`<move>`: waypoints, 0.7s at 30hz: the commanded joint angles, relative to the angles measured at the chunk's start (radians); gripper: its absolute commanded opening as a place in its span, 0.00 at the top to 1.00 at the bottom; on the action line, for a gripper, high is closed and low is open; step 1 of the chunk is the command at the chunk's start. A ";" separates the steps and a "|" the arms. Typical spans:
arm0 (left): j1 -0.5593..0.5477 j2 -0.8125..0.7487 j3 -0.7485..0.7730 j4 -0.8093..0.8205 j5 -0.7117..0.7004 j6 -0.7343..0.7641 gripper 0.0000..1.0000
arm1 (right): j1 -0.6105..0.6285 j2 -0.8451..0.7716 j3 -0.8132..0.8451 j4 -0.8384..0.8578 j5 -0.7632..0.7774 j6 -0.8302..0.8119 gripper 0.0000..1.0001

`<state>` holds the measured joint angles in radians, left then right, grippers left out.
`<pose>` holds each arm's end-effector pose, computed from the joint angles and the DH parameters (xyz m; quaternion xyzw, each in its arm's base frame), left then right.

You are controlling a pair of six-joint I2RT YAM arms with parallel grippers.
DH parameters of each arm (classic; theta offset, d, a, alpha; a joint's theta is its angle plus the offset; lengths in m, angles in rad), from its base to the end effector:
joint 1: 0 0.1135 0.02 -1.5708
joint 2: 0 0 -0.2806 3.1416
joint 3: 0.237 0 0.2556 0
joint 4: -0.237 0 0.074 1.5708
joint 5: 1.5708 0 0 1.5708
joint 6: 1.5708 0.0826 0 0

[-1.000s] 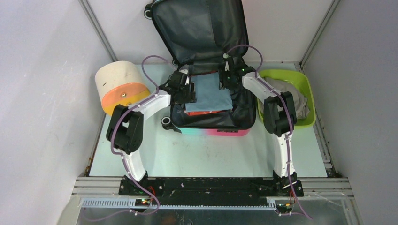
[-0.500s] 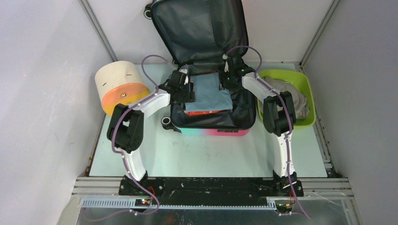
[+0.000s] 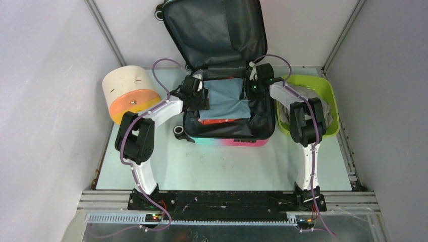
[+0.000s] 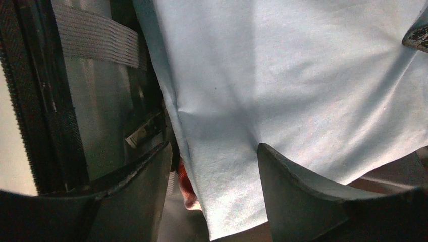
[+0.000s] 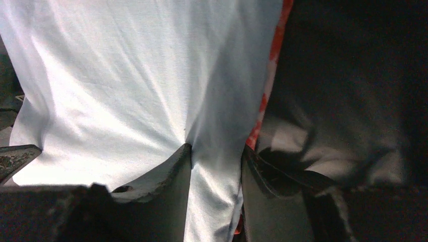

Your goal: Open, take out, and arrange the luggage

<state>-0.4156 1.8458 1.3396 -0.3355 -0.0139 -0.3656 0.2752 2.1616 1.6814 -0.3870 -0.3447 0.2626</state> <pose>0.4093 -0.1794 0.1988 0.0209 0.9340 -0.1297 0.3321 0.4953 0.1689 0.1693 -0.0649 0.9245 0.2454 0.2845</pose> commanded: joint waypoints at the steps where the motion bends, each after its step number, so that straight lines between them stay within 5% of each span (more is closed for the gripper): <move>1: 0.010 0.005 0.053 0.009 0.006 0.021 0.30 | -0.002 -0.041 -0.017 -0.004 0.015 -0.033 0.62; 10: 0.048 0.024 0.098 -0.002 0.087 -0.006 0.30 | 0.046 -0.096 0.043 -0.078 0.165 -0.138 0.91; 21: 0.064 0.087 0.177 -0.031 0.084 -0.026 0.30 | 0.046 -0.113 0.066 -0.110 0.167 -0.133 0.93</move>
<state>-0.3531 1.8942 1.4822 -0.3607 0.0586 -0.3767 0.3344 2.1040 1.7107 -0.4732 -0.1955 0.1520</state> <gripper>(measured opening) 0.706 0.116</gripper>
